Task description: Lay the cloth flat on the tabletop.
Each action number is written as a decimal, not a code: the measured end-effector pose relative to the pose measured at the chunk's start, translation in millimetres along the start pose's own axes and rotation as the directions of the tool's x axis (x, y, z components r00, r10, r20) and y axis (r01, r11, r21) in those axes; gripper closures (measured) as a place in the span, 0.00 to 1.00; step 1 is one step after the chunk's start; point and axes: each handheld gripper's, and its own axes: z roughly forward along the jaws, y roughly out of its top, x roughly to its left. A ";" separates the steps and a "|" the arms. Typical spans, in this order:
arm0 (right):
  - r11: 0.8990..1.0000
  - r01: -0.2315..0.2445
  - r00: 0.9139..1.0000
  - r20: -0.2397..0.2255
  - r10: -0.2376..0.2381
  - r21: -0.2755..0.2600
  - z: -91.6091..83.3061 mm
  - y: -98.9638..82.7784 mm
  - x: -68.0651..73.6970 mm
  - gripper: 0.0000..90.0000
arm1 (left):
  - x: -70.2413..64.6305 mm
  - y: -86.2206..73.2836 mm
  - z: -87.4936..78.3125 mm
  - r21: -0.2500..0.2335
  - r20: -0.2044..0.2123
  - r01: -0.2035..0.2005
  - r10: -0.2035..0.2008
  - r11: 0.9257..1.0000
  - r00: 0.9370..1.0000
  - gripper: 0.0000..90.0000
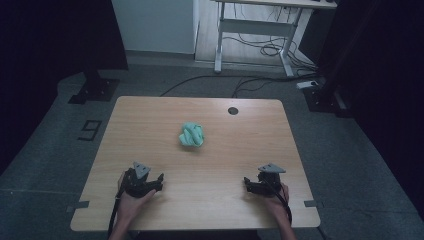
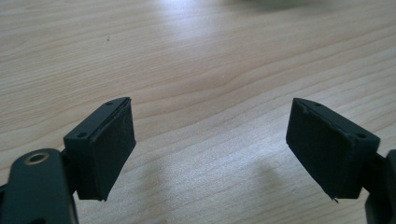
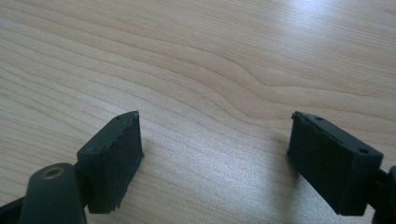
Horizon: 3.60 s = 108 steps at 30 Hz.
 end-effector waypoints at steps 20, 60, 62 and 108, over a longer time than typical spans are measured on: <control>0.995 -0.035 0.998 -0.052 0.031 -0.096 -6.9 10.5 14.1 0.28 | -3.3 -3.0 -9.3 0.051 0.165 0.037 -0.045 0.998 0.985 0.26; 0.982 0.079 0.971 -0.211 -0.114 -0.169 42.5 113.9 91.0 0.33 | -3.9 -0.4 -18.8 0.056 0.230 0.055 -0.067 0.997 0.971 0.32; 0.983 0.079 0.970 -0.216 -0.115 -0.165 47.6 119.7 93.6 0.33 | -3.8 -0.4 -18.8 0.057 0.233 0.056 -0.068 0.997 0.970 0.32; 0.991 0.125 0.972 -0.196 -0.132 -0.046 145.7 171.3 126.3 0.74 | 3.0 -3.7 -17.5 0.078 0.251 0.073 -0.090 0.994 0.964 0.32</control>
